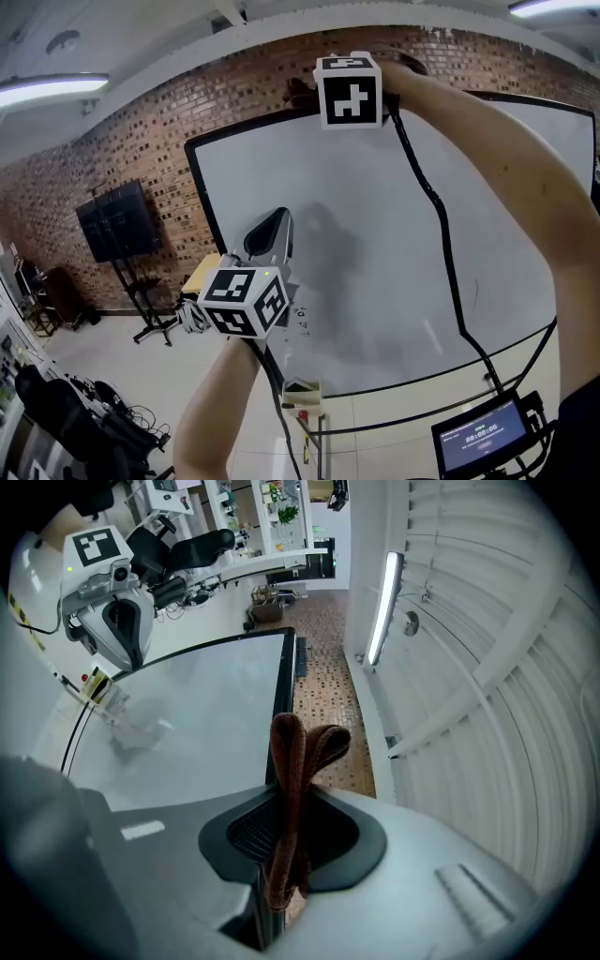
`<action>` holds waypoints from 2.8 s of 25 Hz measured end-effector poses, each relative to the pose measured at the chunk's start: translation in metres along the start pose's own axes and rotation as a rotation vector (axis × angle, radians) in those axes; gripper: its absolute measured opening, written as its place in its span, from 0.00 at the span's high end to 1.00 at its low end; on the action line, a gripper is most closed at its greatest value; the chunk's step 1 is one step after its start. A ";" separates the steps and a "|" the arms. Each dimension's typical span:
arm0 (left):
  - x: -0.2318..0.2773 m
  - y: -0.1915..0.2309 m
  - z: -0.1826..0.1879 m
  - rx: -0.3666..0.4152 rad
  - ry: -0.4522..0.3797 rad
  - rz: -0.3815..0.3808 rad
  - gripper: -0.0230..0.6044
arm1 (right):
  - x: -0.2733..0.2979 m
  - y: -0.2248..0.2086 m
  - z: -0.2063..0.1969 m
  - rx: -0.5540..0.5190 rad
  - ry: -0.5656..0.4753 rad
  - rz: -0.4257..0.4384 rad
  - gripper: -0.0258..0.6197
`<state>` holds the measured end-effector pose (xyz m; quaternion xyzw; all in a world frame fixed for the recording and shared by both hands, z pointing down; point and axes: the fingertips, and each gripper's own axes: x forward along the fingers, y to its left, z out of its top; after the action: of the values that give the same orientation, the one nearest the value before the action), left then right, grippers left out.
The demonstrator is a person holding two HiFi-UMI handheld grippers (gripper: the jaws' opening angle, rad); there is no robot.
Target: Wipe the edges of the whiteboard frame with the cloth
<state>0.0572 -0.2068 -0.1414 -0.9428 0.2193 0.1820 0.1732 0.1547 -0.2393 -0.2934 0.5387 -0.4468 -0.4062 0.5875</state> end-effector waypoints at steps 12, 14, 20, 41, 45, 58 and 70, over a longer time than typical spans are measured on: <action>0.023 -0.073 -0.045 0.005 0.020 -0.067 0.96 | -0.011 0.042 -0.091 0.076 0.029 -0.025 0.87; 0.036 -0.093 -0.049 0.002 0.032 -0.072 0.96 | -0.019 0.040 -0.114 0.087 0.024 -0.034 0.87; 0.079 -0.169 -0.060 -0.030 0.054 -0.119 0.96 | -0.044 0.037 -0.191 0.111 0.020 -0.024 0.87; 0.156 -0.247 -0.048 -0.070 0.010 -0.393 0.96 | -0.089 0.034 -0.361 0.264 0.233 -0.056 0.87; 0.168 -0.283 -0.049 -0.047 0.012 -0.420 0.96 | -0.104 0.041 -0.405 0.272 0.251 -0.060 0.87; 0.227 -0.377 -0.052 -0.050 0.019 -0.388 0.96 | -0.124 0.053 -0.491 0.219 0.188 -0.037 0.87; 0.224 -0.414 -0.083 -0.072 0.042 -0.464 0.96 | -0.135 0.075 -0.517 0.209 0.224 -0.038 0.87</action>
<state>0.4642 0.0299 -0.0608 -0.9771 -0.0063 0.1255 0.1718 0.6158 0.0366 -0.2412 0.6472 -0.4079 -0.3058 0.5667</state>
